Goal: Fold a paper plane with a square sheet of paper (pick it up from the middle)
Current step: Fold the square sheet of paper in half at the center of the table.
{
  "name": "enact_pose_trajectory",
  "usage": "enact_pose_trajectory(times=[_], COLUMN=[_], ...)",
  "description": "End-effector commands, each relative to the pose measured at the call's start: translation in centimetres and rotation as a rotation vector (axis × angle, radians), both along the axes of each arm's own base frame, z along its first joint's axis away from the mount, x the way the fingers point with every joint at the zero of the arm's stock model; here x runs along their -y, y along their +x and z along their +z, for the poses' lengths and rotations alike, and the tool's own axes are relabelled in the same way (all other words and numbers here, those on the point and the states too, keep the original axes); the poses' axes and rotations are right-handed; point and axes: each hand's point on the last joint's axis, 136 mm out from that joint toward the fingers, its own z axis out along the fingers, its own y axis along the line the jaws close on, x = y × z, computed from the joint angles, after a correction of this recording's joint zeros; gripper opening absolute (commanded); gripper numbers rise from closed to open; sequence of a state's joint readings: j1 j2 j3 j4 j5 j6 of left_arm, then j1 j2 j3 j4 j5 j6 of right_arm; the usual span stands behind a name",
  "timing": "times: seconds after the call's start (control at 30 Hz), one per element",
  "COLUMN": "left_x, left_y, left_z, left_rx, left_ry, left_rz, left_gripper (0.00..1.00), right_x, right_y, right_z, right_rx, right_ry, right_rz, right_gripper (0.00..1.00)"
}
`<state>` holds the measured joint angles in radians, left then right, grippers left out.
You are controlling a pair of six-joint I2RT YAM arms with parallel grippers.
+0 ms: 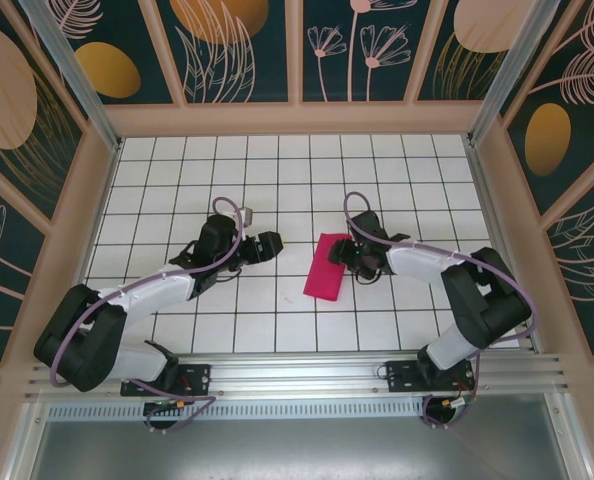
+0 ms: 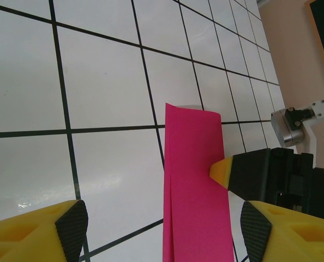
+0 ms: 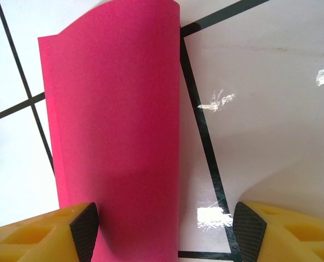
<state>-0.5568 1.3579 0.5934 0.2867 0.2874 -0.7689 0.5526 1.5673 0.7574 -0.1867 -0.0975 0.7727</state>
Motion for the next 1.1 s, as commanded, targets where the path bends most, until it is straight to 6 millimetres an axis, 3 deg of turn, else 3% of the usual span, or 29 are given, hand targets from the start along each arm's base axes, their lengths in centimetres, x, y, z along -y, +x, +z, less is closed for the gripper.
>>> enact_pose_trajectory(times=[0.0, 1.07], left_x=[0.5, 0.7], left_y=[0.1, 0.1], left_z=[0.3, 0.4], left_rx=[0.008, 0.005], left_ry=[-0.011, -0.017], left_rz=[-0.014, -0.023], left_gripper=[0.76, 0.75], right_x=[-1.2, -2.4], right_y=[0.1, 0.1], right_z=[-1.2, -2.0], right_rx=[-0.018, -0.032], right_ry=[0.003, -0.015], right_rz=[0.008, 0.007], right_gripper=[0.71, 0.73])
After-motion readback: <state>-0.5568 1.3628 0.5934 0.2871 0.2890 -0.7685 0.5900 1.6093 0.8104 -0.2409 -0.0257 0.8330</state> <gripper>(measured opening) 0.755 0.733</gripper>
